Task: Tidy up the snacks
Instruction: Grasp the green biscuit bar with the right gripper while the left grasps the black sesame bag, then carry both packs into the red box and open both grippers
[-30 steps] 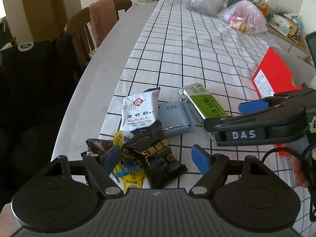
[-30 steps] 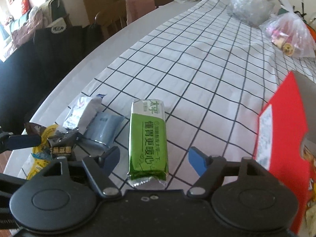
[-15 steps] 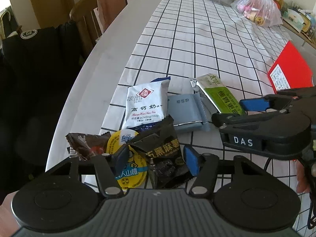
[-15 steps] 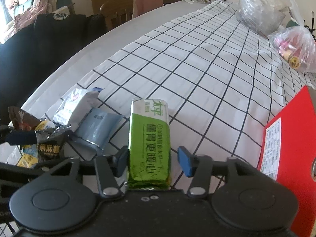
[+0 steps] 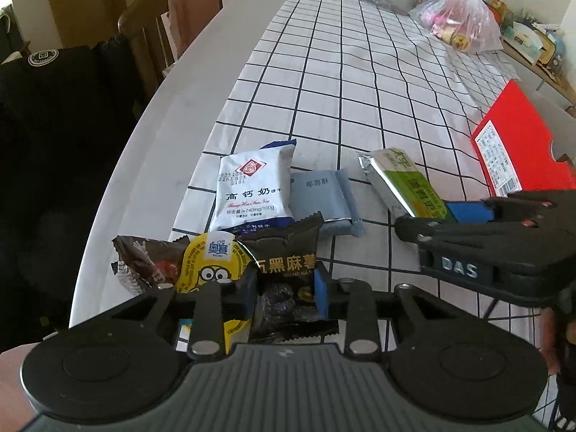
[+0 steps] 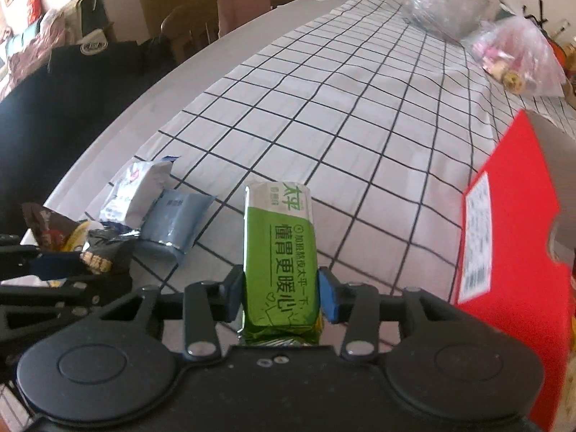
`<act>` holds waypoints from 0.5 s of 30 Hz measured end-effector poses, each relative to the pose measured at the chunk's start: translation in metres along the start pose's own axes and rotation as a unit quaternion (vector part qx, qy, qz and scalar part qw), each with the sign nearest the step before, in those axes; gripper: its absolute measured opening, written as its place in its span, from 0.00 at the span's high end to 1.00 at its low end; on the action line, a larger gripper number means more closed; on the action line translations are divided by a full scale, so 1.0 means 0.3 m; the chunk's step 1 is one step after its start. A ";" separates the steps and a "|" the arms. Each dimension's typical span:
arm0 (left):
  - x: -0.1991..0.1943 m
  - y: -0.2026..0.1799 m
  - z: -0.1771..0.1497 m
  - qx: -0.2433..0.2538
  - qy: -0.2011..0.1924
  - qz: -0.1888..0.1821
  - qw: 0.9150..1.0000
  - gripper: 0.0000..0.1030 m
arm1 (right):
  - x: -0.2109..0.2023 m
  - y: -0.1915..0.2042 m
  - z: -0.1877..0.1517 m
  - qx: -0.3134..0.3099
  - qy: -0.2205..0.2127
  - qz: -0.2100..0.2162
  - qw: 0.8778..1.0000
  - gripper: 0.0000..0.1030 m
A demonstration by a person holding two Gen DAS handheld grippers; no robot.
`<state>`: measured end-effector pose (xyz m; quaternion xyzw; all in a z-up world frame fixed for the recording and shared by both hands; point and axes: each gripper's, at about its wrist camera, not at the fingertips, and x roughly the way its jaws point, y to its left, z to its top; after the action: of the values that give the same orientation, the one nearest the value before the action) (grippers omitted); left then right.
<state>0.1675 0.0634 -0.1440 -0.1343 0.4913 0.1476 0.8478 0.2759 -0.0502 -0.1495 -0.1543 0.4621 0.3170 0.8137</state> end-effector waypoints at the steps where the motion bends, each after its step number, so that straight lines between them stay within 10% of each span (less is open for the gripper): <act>1: -0.005 0.002 -0.001 -0.002 0.000 -0.001 1.000 0.72 | -0.017 -0.003 -0.008 0.007 -0.002 0.002 1.000 0.60; 15: -0.196 -0.036 -0.025 -0.010 -0.024 -0.047 0.999 0.72 | -0.309 -0.049 -0.091 0.058 -0.053 0.016 0.997 0.60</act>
<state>0.1377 0.0436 -0.0954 -0.1621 0.4628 0.1152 0.8639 0.2333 -0.1108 -0.0857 -0.0829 0.4382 0.3102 0.8396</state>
